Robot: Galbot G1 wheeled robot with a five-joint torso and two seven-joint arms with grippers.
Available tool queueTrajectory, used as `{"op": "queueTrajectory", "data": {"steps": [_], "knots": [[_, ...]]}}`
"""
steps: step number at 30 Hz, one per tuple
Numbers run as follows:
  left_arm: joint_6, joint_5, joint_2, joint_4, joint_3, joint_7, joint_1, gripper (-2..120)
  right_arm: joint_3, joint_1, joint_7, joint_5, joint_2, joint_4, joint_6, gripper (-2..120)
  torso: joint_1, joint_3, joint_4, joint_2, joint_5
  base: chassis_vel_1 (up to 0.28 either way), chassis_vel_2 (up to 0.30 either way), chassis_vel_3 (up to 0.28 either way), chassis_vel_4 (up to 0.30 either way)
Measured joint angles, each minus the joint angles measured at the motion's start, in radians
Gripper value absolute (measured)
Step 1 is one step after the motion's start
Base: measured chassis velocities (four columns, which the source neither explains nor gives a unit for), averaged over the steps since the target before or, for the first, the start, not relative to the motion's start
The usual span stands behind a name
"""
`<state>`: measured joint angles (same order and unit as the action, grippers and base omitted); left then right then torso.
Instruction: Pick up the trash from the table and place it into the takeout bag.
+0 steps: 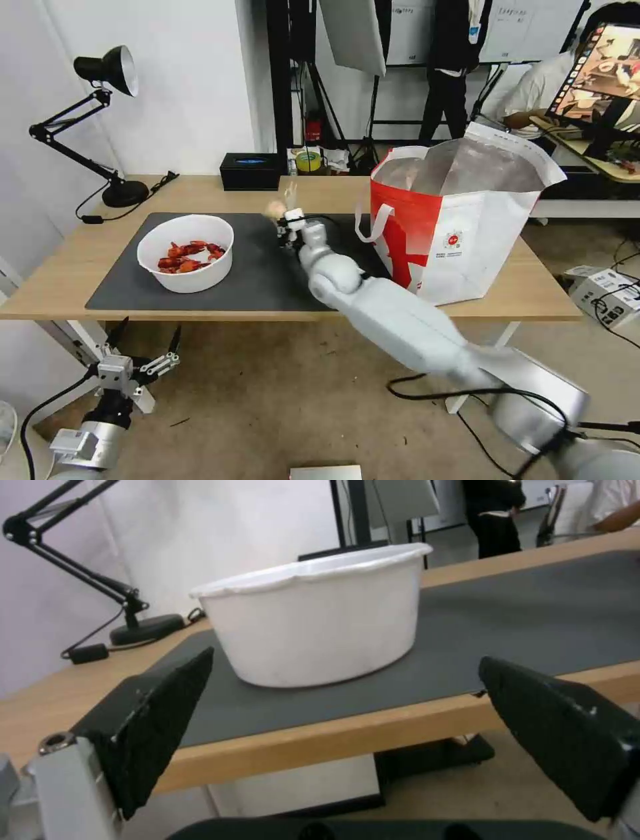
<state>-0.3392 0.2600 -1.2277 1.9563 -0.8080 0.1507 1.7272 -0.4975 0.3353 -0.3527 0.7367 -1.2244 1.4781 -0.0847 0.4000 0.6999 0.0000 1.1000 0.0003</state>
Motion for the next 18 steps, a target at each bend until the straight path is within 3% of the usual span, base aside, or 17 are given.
{"op": "queueTrajectory", "data": {"steps": [3, 7, 16, 18], "knots": [[0.003, -0.015, -0.003, 0.011, 0.011, -0.002, -0.002, 100, 0.061, 0.076, 0.031, -0.011, 0.103, 0.172, 0.077, 6, 0.0, 0.0, -0.0001, 0.0, 0.0001, 0.0, 0.0, 0.0, 0.0], [0.007, -0.024, -0.004, 0.015, 0.02, -0.002, -0.005, 100, 0.138, 0.15, 0.053, -0.025, 0.191, 0.305, 0.101, 6, 0.0, 0.0, -0.0001, 0.0, 0.0001, 0.0, 0.0, 0.0, 0.0], [0.01, -0.044, -0.01, 0.021, 0.041, -0.003, -0.005, 100, 0.313, 0.274, 0.031, 0.04, 0.344, 0.502, 0.099, 6, 0.0, 0.0, 0.0, 0.0, 0.0001, 0.0, 0.0, 0.0, 0.0], [0.013, -0.055, -0.016, 0.025, 0.057, -0.003, -0.007, 100, 0.391, 0.301, 0.022, 0.098, 0.397, 0.545, 0.092, 6, 0.0, 0.0, -0.0002, 0.0, 0.0, 0.0, 0.0, 0.0, 0.0]]}}
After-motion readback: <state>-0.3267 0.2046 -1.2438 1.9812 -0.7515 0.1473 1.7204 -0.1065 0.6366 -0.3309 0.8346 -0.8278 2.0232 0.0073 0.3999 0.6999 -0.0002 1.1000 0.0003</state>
